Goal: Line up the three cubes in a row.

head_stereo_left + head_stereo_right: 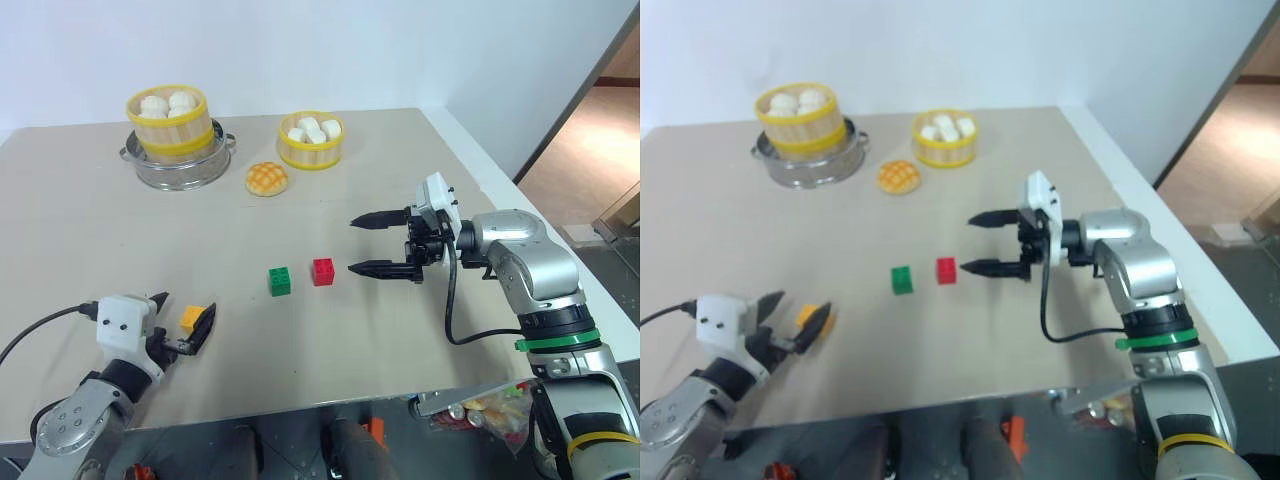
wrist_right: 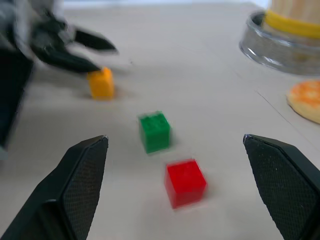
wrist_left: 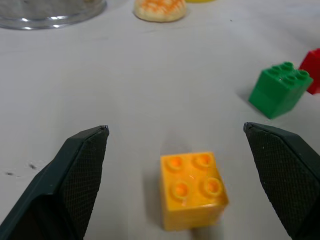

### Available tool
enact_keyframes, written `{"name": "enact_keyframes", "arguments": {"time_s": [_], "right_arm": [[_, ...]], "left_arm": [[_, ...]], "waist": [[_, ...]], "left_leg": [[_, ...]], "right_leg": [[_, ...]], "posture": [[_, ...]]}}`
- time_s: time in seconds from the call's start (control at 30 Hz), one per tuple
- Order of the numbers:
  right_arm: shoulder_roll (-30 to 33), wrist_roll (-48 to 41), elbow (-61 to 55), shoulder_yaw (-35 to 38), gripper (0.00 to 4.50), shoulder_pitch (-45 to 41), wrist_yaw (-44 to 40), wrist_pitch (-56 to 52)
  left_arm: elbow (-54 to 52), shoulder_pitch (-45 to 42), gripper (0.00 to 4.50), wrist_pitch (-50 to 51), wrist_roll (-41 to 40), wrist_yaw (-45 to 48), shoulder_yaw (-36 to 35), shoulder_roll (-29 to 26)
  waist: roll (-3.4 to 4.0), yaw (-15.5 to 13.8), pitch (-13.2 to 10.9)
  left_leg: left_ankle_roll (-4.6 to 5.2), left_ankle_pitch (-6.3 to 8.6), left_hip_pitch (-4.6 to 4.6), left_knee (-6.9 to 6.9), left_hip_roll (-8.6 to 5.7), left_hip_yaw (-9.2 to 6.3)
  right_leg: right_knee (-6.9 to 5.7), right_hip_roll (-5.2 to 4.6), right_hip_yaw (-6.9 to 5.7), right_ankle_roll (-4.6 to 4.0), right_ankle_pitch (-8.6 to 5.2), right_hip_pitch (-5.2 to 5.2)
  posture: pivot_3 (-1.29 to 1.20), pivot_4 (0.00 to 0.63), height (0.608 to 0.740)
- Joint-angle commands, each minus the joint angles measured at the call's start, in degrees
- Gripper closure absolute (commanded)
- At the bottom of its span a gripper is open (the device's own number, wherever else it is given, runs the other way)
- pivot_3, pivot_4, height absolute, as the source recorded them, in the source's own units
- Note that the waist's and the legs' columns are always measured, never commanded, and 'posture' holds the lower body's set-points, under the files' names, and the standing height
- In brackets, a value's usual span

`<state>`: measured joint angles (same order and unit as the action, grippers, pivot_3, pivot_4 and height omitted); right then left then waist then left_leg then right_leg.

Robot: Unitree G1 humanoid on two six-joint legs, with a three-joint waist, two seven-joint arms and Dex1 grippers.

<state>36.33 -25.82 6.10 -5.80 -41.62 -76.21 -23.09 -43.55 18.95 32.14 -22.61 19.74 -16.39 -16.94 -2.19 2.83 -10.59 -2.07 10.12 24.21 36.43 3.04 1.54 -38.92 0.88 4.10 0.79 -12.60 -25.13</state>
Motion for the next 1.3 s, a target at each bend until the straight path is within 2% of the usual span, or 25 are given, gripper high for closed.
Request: {"name": "enact_keyframes", "arguments": {"time_s": [0.03,0.27,0.43,0.6,0.73,0.77,0.83,1.07,1.2,1.3], "right_arm": [[0.27,-3.54,-4.05,2.03,0.0,-0.19,-2.21,-0.83],[1.72,-0.7,-5.18,-0.44,0.0,1.58,-7.35,6.23],[1.24,-0.95,-4.04,-0.15,0.0,0.98,-6.9,5.49],[1.28,0.87,-1.83,-0.44,0.0,0.62,-7.2,7.82],[1.03,1.2,-1.58,-0.36,0.0,0.54,-7.05,8.11],[0.95,1.32,-1.47,-0.38,0.0,0.52,-7.02,8.21],[0.81,1.67,-1.25,-0.47,0.0,0.45,-6.83,8.52],[0.46,2.43,-0.77,-0.55,0.0,0.14,-6.41,8.98],[0.06,2.96,-0.06,-0.86,0.0,-0.54,-6.2,9.31],[-0.4,3.54,1.06,-1.13,0.0,-1.62,-6.14,9.72]], "left_arm": [[0.64,0.81,0.02,-1.52,0.6,-0.51,1.47,0.18],[2.84,1.89,0.02,-0.71,0.44,-1.48,3.54,0.17],[4.05,1.14,0.02,-1.21,0.29,-1.97,3.88,0.29],[4.64,0.44,1.43,-1.43,0.93,-2.83,4.53,0.32],[4.85,0.0,2.95,-1.57,1.28,-2.86,4.79,-0.06],[4.96,-0.22,3.15,-1.57,1.52,-2.72,5.01,-0.4],[5.38,-0.95,3.15,-1.52,1.78,-2.39,5.2,-1.07],[13.49,-8.65,3.15,-8.0,1.72,8.67,3.62,-10.72],[22.23,-15.52,3.15,-13.6,-0.34,23.21,4.95,-18.88],[32.79,-24.47,3.15,-18.64,0.12,34.94,8.05,-24.46]], "waist": [[0.0,0.0,0.0],[0.0,0.04,0.0],[-0.01,0.06,-0.01],[-0.01,0.07,-0.01],[-0.01,0.06,-0.01],[-0.01,0.06,-0.01],[-0.01,0.06,-0.01],[-0.02,0.02,-0.02],[-0.02,0.03,-0.02],[0.0,-0.06,-0.03]], "left_leg": [[0.0,0.0,0.0,0.0,0.0,0.0],[-0.02,0.01,0.01,-0.01,0.0,0.0],[-0.02,0.01,0.02,-0.01,0.0,0.01],[-0.02,0.02,0.03,-0.02,0.0,0.01],[-0.04,0.03,0.04,-0.05,0.0,0.01],[-0.04,0.03,0.04,-0.06,0.0,0.0],[-0.04,0.03,0.04,-0.07,0.0,0.0],[-0.04,0.02,0.04,-0.07,-0.02,-0.05],[-0.06,0.04,0.04,-0.09,-0.02,0.02],[-0.06,0.04,0.12,-0.14,-0.01,-0.01]], "right_leg": [[0.0,0.0,0.0,0.0,0.0,-0.01],[0.05,0.0,-0.01,-0.01,-0.01,-0.02],[0.1,-0.02,0.0,-0.01,-0.01,-0.03],[0.12,-0.02,-0.01,-0.01,-0.01,-0.03],[0.14,-0.02,-0.01,-0.01,-0.01,-0.03],[0.14,-0.02,-0.01,-0.01,-0.01,-0.03],[0.14,-0.02,-0.01,-0.01,-0.01,-0.04],[0.14,0.0,-0.03,-0.01,-0.01,-0.07],[0.16,-0.04,-0.01,-0.01,-0.01,-0.07],[0.16,-0.01,-0.09,-0.03,-0.02,-0.16]], "posture": [[0.0,0.15,0.74],[0.0,0.15,0.74],[0.0,0.15,0.74],[0.0,0.15,0.74],[0.0,0.15,0.74],[0.0,0.15,0.74],[0.0,0.15,0.74],[0.0,0.15,0.74],[0.0,0.15,0.74],[0.0,0.15,0.74]]}}
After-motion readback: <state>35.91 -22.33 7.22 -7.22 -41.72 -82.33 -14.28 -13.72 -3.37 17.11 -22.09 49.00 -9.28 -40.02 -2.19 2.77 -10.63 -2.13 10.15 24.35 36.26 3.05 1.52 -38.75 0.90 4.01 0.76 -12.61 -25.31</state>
